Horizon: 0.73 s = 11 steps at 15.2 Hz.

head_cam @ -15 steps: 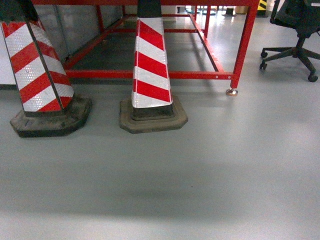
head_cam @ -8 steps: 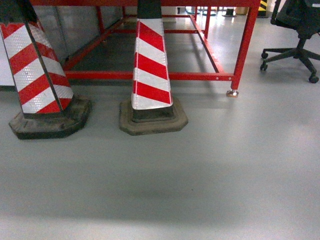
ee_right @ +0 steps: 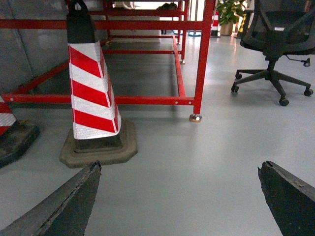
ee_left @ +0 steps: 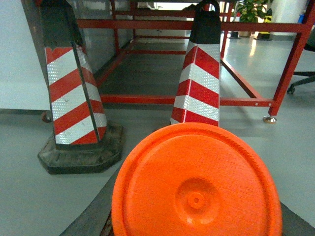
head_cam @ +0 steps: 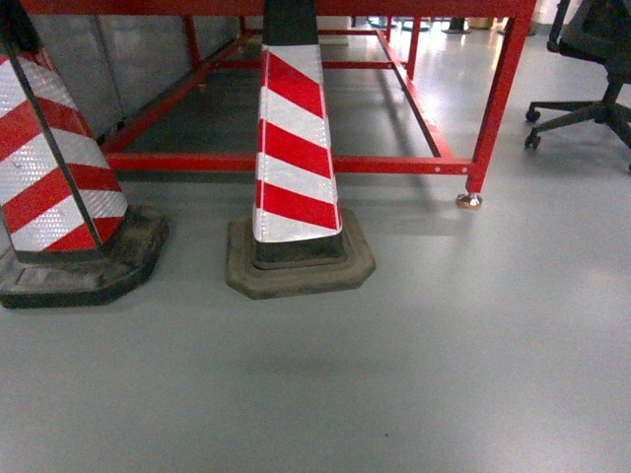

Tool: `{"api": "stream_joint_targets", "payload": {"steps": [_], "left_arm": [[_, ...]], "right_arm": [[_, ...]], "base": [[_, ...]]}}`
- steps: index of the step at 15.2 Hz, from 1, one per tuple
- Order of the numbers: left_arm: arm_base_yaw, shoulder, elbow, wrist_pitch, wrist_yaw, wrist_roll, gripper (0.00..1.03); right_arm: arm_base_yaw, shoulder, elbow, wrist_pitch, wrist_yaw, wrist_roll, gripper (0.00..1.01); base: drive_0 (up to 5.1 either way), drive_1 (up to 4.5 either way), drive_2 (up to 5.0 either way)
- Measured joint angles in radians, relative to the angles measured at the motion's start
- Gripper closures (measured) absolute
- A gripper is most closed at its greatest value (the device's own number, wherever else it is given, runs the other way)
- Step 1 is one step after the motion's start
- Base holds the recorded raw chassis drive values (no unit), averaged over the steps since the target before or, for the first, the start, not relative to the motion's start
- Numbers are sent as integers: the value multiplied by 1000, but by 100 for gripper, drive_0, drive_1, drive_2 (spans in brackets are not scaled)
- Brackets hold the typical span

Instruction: Pick capacitor and pack into box

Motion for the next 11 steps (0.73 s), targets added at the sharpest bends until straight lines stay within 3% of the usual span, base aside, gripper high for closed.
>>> {"api": "stream_joint_targets", "payload": {"steps": [8, 11], "left_arm": [[0, 0, 0, -3, 2, 0, 59], [0, 0, 0, -2, 2, 0, 59]], "right_arm": [[0, 0, 0, -6, -1, 0, 3], [0, 0, 0, -5, 0, 0, 3]], "base": [[-496, 241, 241], [1, 402, -401]]}}
